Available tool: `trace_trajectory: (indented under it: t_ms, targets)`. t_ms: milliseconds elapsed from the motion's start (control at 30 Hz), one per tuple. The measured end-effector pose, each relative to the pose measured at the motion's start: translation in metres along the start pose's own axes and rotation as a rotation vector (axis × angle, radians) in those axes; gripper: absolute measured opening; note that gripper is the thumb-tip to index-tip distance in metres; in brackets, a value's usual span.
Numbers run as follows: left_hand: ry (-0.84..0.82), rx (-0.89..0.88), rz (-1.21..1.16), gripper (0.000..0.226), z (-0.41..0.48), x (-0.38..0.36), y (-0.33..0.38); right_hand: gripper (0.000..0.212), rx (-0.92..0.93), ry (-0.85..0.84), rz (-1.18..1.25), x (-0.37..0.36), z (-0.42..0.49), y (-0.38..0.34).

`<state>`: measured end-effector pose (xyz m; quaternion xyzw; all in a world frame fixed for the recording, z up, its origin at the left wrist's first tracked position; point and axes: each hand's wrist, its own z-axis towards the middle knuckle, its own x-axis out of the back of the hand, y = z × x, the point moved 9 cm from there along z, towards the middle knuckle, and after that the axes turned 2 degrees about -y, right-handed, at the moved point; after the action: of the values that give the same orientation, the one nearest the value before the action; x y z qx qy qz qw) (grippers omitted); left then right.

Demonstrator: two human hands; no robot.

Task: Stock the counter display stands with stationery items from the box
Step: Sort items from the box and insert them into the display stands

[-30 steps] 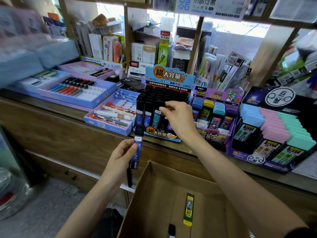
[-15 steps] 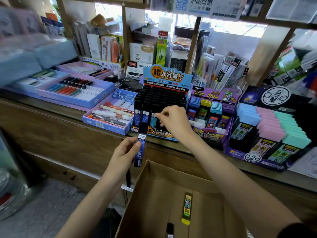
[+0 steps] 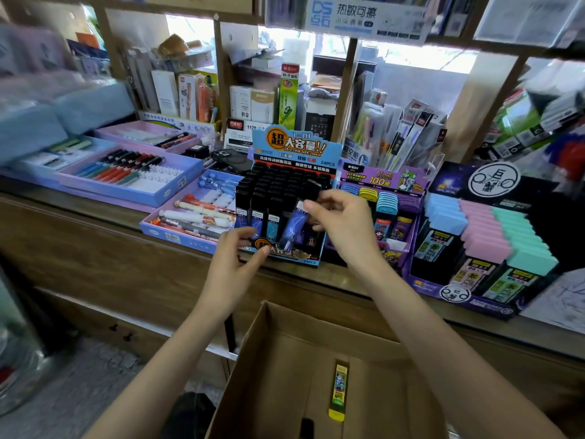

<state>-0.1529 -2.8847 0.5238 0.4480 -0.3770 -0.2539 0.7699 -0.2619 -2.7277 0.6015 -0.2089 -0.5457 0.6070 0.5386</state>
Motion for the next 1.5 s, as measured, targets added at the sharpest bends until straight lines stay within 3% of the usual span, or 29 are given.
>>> trace_trajectory:
  t_ms: [67, 133, 333, 600, 733, 800, 900, 1033, 1133, 1333, 1500]
  targets:
    - [0.040, 0.035, 0.136, 0.047, 0.006, 0.006, -0.012, 0.006, 0.014, 0.050, -0.022, 0.006, 0.010, 0.000]
    - [0.026, 0.046, 0.260, 0.055, 0.008, 0.004, -0.021, 0.019, 0.028, 0.056, -0.067, 0.002, 0.015, 0.002]
    - [-0.071, -0.083, 0.515, 0.067, -0.001, -0.014, -0.024, 0.020, 0.130, -0.008, -0.251, -0.025, 0.012, 0.006]
    - [-0.087, -0.074, 0.517, 0.065, 0.001, -0.011, -0.027, 0.022, -0.008, -0.042, -0.273, -0.037, 0.016, 0.025]
    - [-0.124, -0.092, 0.541, 0.066, -0.004, -0.011, -0.021, 0.031, -0.002, -0.036, -0.434, -0.041, 0.018, 0.019]
    - [-0.111, -0.125, 0.548, 0.061, -0.011, -0.010, -0.013, 0.035, 0.002, -0.083, -0.522, -0.041, 0.015, 0.019]
    - [-0.103, -0.163, 0.472, 0.040, -0.030, -0.013, -0.006, 0.020, 0.060, -0.144, -0.550, -0.033, -0.001, 0.021]
    - [-0.211, -0.026, 0.293, 0.017, -0.064, -0.041, -0.029, 0.020, 0.066, -0.193, -0.441, -0.009, -0.049, 0.047]
    - [-0.361, 0.163, 0.197, 0.019, -0.098, -0.081, -0.068, 0.022, -0.052, -0.259, -0.482, 0.005, -0.093, 0.098]
    - [-0.596, 0.551, 0.232, 0.028, -0.168, -0.157, -0.150, 0.023, -0.526, -0.418, -0.624, 0.019, -0.179, 0.241]
    - [-0.701, 0.668, 0.264, 0.048, -0.212, -0.189, -0.187, 0.020, -0.799, -0.337, -0.475, 0.009, -0.226, 0.316]
